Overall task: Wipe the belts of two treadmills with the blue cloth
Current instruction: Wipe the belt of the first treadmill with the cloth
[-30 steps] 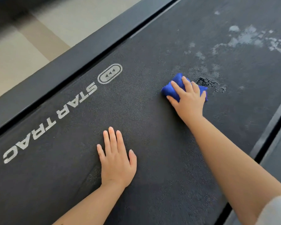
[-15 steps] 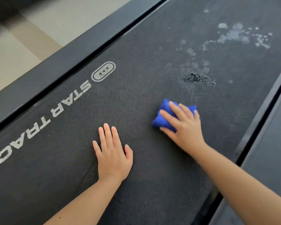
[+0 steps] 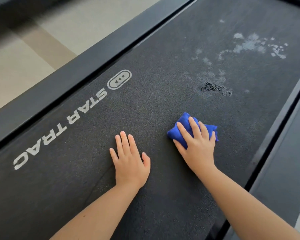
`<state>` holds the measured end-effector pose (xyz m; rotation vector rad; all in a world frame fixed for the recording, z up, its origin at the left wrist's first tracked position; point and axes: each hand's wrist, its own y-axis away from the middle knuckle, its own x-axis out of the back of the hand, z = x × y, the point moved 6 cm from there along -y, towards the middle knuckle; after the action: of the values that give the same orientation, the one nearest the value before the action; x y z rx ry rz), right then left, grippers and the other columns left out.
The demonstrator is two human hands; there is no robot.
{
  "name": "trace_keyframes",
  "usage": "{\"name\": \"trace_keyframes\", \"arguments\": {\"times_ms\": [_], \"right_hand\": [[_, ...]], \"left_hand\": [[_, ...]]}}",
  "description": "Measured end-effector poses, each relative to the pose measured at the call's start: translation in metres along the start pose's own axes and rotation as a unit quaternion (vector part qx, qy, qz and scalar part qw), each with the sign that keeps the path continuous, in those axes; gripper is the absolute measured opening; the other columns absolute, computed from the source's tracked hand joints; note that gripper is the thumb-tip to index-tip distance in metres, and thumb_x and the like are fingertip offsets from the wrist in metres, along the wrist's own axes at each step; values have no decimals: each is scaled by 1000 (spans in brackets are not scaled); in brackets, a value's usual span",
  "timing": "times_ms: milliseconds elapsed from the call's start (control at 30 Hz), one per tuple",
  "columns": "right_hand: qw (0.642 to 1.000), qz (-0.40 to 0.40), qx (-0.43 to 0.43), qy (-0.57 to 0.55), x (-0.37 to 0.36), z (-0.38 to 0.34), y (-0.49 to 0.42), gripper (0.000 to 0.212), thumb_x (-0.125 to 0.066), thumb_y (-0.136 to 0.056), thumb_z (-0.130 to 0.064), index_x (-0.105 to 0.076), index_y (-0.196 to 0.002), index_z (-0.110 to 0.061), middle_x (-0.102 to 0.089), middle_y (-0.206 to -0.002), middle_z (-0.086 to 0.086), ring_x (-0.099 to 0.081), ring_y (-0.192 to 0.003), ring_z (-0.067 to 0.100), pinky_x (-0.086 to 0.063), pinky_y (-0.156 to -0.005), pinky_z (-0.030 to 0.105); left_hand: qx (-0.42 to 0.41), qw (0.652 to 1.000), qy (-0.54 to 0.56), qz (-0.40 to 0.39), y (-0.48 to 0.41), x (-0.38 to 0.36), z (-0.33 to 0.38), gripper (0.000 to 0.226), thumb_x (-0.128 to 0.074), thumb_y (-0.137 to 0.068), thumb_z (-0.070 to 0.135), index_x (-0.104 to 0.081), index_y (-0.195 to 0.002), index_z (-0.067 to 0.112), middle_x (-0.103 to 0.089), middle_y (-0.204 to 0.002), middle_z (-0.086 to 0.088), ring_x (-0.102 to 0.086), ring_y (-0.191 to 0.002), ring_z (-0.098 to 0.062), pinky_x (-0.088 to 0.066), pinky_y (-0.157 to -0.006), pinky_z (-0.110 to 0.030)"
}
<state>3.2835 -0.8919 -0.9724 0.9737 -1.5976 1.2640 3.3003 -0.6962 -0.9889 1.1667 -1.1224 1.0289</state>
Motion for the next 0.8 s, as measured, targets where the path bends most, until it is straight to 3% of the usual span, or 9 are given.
{"name": "trace_keyframes", "arguments": {"times_ms": [67,133,267,333,433,667,800], "right_hand": [[1000,-17,-5,1,-1,0,-3,48,-45,-81,-49,-66,-116,-24,-56,-131,11,-55,-112,38,-43,-79,61],[999,-36,-7,-4,-1,1,0,48,-46,-82,-49,-66,-117,-23,-55,-131,11,-54,-113,38,-42,-78,63],[999,-37,-10,-23,1,1,0,47,-59,-77,-44,-65,-118,-22,-54,-132,11,-51,-115,37,-41,-79,66],[999,-23,-15,-25,3,1,1,46,-69,-76,-41,-66,-118,-22,-55,-131,11,-52,-115,37,-40,-80,67],[999,-8,-17,-29,2,2,0,52,-80,-68,-38,-67,-116,-22,-56,-130,11,-55,-113,37,-41,-81,67],[999,21,14,-40,-6,12,-13,45,-64,-75,-47,-67,-115,-26,-57,-131,8,-56,-113,35,-39,-83,68],[998,26,5,-48,-16,27,-53,48,-47,-78,-51,-67,-114,-27,-58,-130,7,-58,-111,36,-40,-82,66]], "left_hand": [[3,999,-26,-23,0,-2,0,73,-18,-83,38,-26,-142,-4,-20,-150,-25,-18,-139,-38,-25,-105,-57],[-7,998,-42,-47,-2,0,3,71,-28,-89,39,-19,-143,-6,-14,-150,-28,-12,-140,-41,-20,-108,-56],[-40,999,10,16,-36,26,16,57,-44,-93,30,-35,-137,-4,-25,-146,-29,-11,-139,-43,-14,-110,-56],[-67,997,24,37,-65,34,33,60,-38,-96,30,-21,-144,-2,-9,-152,-25,0,-142,-38,-8,-112,-52],[-45,999,24,3,-95,23,52,66,-25,-98,39,-2,-147,2,7,-155,-18,8,-142,-31,-5,-113,-49],[-33,999,0,10,-99,11,55,70,-21,-96,46,0,-148,5,7,-155,-16,8,-143,-30,-6,-113,-50],[-31,999,24,30,-100,9,55,71,-16,-92,47,-9,-147,3,0,-156,-16,3,-143,-31,-8,-112,-51]]}}
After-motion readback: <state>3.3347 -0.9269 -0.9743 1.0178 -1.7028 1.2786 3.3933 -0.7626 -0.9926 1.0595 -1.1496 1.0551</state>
